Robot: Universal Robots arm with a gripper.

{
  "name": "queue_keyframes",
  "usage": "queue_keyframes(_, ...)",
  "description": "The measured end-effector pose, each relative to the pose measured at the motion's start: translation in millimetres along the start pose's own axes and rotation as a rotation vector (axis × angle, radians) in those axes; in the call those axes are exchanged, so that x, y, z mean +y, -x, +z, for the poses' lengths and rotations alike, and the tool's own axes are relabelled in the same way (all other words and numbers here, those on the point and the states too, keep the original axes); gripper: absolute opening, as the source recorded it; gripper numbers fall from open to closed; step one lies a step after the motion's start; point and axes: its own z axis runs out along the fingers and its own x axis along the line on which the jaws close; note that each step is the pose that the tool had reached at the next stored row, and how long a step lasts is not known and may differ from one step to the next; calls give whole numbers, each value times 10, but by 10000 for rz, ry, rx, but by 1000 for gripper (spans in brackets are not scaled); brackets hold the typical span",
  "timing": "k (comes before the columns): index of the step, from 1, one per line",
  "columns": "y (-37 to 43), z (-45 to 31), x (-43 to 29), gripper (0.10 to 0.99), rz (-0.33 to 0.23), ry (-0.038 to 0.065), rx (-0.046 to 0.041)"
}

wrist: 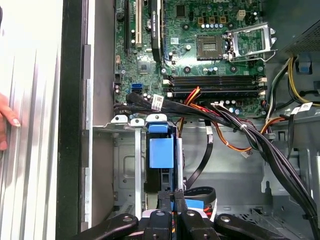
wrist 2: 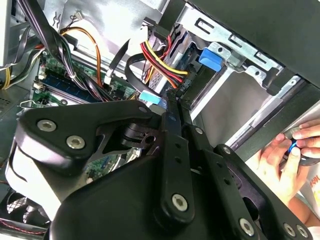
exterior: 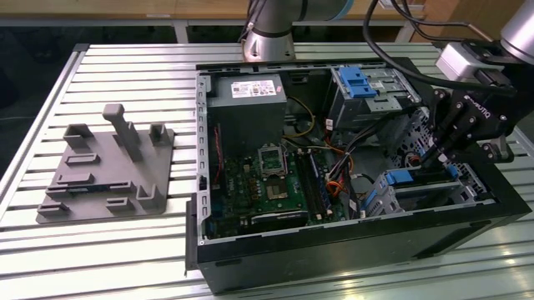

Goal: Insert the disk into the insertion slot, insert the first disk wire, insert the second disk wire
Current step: 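Insert the second disk wire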

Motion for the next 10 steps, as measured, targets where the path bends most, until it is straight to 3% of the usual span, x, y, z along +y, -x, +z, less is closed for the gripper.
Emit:
queue_keyframes(3, -5, 1, 0, 145, -8, -2, -87)
queue_keyframes(4, -10, 0, 0, 145, -20, -6, -198)
queue_keyframes(5, -12, 1, 0, 145, -24, -7, -238)
queue_keyframes(10, -12, 1, 1, 145, -25, -7, -242)
